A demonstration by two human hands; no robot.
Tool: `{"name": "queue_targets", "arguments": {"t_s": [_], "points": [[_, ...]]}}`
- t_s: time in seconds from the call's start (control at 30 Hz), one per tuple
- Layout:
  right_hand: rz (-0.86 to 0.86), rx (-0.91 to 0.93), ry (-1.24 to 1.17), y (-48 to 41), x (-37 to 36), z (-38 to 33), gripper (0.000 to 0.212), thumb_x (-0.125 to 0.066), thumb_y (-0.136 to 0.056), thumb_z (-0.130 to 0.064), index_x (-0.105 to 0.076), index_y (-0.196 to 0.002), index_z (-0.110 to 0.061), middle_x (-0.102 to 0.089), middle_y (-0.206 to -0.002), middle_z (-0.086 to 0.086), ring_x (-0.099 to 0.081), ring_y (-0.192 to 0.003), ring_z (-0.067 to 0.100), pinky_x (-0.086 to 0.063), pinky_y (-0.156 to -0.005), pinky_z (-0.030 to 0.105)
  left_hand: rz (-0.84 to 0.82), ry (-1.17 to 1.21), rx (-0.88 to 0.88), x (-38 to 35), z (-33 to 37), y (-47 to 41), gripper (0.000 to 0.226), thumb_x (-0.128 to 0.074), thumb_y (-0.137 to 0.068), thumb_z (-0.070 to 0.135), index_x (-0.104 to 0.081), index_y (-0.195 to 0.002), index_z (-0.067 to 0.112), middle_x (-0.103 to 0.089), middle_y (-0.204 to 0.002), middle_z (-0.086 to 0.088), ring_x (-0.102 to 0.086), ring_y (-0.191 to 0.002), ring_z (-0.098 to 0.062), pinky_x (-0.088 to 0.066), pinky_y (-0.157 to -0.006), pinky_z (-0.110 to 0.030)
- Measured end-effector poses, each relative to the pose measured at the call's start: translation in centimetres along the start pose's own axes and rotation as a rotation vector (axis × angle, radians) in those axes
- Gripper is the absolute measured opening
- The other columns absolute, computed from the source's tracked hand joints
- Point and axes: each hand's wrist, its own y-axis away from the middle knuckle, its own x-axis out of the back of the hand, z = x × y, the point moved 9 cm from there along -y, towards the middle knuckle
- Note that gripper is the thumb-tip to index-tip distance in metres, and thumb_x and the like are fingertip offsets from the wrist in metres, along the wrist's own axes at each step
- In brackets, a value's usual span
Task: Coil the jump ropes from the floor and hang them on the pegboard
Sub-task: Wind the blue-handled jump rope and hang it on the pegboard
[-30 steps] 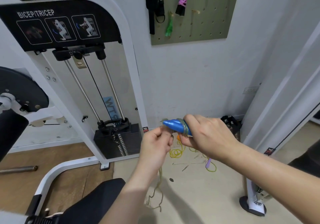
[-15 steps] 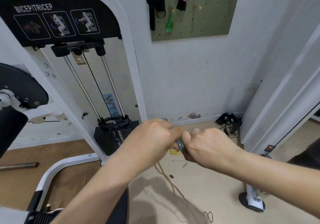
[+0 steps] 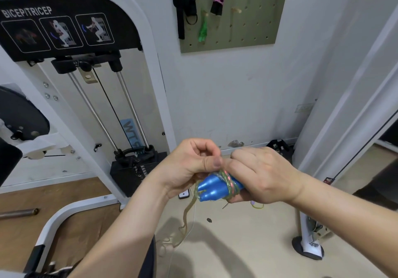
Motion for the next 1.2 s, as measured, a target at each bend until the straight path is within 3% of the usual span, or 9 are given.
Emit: {"name": "queue_targets", "arguments": {"t_s": [0.43, 0.53, 0.6, 0.67, 0.73, 0.8, 0.93, 1.0, 1.2], "points": [[0.191, -0.068, 0.047, -0.3, 1.5, -0.3, 0.032, -0.055, -0.090, -0.038, -0.053, -0.094, -0.007, -0.047, -0.064, 0.007, -0.042, -0.055, 0.022, -0.038, -0.048, 0.032, -0.142, 0.320, 0.097, -2.2, -1.5, -0.4, 0.036, -0.090, -0.057, 0.035, -0.060, -0.062, 0.016, -0.056, -0.059, 0.001, -0.055, -0.053, -0.009, -0.049, -0.055, -0.021], [0.172, -0.267, -0.023, -0.7, 1.9, 1.3, 0.022, -0.060, -0.079, -0.020, -0.048, -0.096, -0.012, -0.050, -0.065, 0.000, -0.040, -0.056, 0.020, -0.040, -0.045, 0.031, 0.065, 0.317, 0.081, -0.5, -1.5, -0.7, 0.023, -0.086, -0.060, 0.028, -0.068, -0.065, 0.015, -0.059, -0.060, 0.000, -0.054, -0.048, -0.007, -0.042, -0.046, -0.016], [0.169, -0.542, -0.136, -1.2, 1.8, 3.0, 0.028, -0.058, -0.077, -0.024, -0.037, -0.095, -0.020, -0.041, -0.062, -0.009, -0.030, -0.059, 0.021, -0.032, -0.046, 0.031, 0.271, 0.343, 0.020, 0.8, -1.0, -0.8, 0.017, -0.077, -0.070, 0.015, -0.064, -0.060, 0.016, -0.049, -0.052, 0.003, -0.036, -0.037, 0.000, -0.020, -0.035, -0.012], [0.177, -0.821, -0.323, -1.2, 1.0, 4.1, 0.029, -0.055, -0.078, -0.023, -0.030, -0.092, -0.026, -0.042, -0.056, -0.007, -0.031, -0.059, 0.023, -0.027, -0.051, 0.034, 0.458, 0.291, -0.107, 1.6, 0.1, -0.7, 0.022, -0.064, -0.084, 0.007, -0.059, -0.064, 0.014, -0.041, -0.050, 0.004, -0.025, -0.037, -0.001, -0.015, -0.035, -0.013], [0.205, -1.034, -0.462, -0.6, 0.0, 5.2, 0.029, -0.056, -0.080, -0.017, -0.030, -0.092, -0.024, -0.052, -0.059, -0.002, -0.040, -0.058, 0.026, -0.030, -0.055, 0.037, 0.590, 0.064, -0.213, 2.0, 1.3, 0.0, 0.026, -0.053, -0.093, 0.007, -0.060, -0.068, 0.011, -0.036, -0.048, 0.005, -0.024, -0.041, -0.006, -0.020, -0.039, -0.017], [0.181, -1.121, -0.414, -0.3, -0.1, 5.9, 0.027, -0.054, -0.083, -0.017, -0.029, -0.093, -0.022, -0.052, -0.063, -0.002, -0.044, -0.064, 0.030, -0.028, -0.058, 0.039, 0.663, -0.341, -0.282, 1.7, 2.4, 0.9, 0.028, -0.052, -0.095, 0.015, -0.067, -0.070, 0.015, -0.038, -0.049, 0.004, -0.029, -0.047, -0.011, -0.026, -0.045, -0.025], [-0.071, -1.024, -0.130, -1.0, -0.6, 5.6, 0.027, -0.048, -0.091, -0.028, -0.022, -0.097, -0.020, -0.048, -0.071, 0.000, -0.054, -0.077, 0.040, -0.032, -0.060, 0.039, 0.691, -1.189, -0.394, 0.4, 4.7, 2.2, 0.024, -0.053, -0.091, 0.018, -0.054, -0.067, 0.020, -0.041, -0.055, 0.007, -0.042, -0.056, -0.016, -0.036, -0.053, -0.034], [-0.225, -0.957, 0.000, -1.2, -1.3, 5.3, 0.029, -0.045, -0.094, -0.030, -0.019, -0.098, -0.018, -0.044, -0.069, -0.001, -0.057, -0.075, 0.038, -0.031, -0.057, 0.038, 0.638, -1.423, -0.419, -0.5, 5.5, 2.7, 0.027, -0.052, -0.088, 0.020, -0.041, -0.064, 0.024, -0.037, -0.056, 0.009, -0.048, -0.054, -0.023, -0.041, -0.048, -0.034], [-0.501, -0.857, 0.243, -1.0, -2.0, 5.9, 0.030, -0.045, -0.087, -0.007, -0.016, -0.092, -0.016, -0.032, -0.060, -0.003, -0.034, -0.052, 0.027, -0.015, -0.043, 0.031, 0.481, -1.807, -0.451, -2.8, 5.5, 3.4, 0.024, -0.074, -0.072, 0.015, -0.053, -0.060, 0.017, -0.050, -0.053, 0.001, -0.051, -0.046, -0.026, -0.040, -0.039, -0.028]]}}
